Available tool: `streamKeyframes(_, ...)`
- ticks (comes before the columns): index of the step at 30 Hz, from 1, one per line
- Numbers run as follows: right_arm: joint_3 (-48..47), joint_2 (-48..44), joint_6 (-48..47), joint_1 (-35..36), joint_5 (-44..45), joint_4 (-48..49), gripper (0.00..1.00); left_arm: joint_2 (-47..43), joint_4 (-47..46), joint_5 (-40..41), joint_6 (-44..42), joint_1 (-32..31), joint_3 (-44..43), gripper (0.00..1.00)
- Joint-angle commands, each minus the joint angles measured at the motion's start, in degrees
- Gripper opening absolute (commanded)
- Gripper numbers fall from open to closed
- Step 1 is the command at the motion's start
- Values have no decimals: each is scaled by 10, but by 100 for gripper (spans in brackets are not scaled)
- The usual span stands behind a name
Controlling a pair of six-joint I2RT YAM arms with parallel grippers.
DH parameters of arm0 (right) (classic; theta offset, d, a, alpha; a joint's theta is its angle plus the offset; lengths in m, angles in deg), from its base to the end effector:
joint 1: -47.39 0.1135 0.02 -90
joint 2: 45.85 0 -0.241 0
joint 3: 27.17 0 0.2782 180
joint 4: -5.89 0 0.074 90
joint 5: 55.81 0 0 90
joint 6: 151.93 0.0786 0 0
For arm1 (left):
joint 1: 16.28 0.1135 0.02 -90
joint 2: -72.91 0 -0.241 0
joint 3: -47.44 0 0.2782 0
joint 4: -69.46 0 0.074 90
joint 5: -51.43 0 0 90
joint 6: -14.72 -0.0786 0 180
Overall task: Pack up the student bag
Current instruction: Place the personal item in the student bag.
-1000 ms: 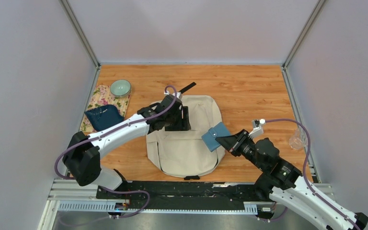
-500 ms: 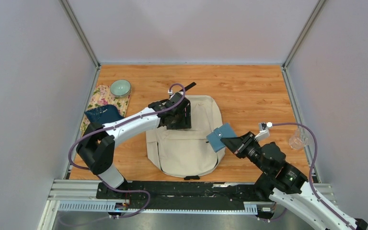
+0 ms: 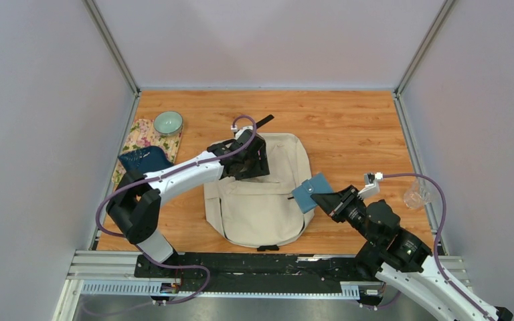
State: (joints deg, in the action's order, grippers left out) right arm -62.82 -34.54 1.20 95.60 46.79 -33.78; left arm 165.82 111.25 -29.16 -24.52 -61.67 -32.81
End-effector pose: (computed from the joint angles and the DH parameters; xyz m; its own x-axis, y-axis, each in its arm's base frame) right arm 0.1344 0.1246 0.2356 -0.6036 0.6310 -0.4873 -0.1083 0.5407 0.8342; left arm 0.2843 -0.2699 0.1699 -0.8537 -0.2226 -0.4708 -0.0405 0.9297 -0.3662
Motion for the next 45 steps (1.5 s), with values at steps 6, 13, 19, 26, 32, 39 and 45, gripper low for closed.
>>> streamKeyframes(6, -16, -6, -4, 0, 16, 23, 0, 8, -17, 19, 21, 1, 8, 73)
streamKeyframes(13, -15, -6, -3, 0, 15, 20, 0, 22, -30, 1, 14, 6, 18, 69)
streamKeyframes(19, -14, -4, -2, 0, 15, 22, 0, 7, -53, -8, 1, 8, 43, 50)
streamKeyframes(26, -13, 4, 0, -1, 8, 31, 0, -7, -63, -16, -9, 20, 51, 18)
streamKeyframes(32, -11, 16, 1, 0, -2, 43, 0, -25, -82, -33, -24, 20, 50, 0)
streamKeyframes(39, 25, 83, 35, 0, -64, 146, 0, -46, -82, -76, -41, 25, -3, 0)
streamKeyframes(45, 54, 173, 76, 0, -117, 286, 0, -90, -106, -119, -23, 41, 9, 0)
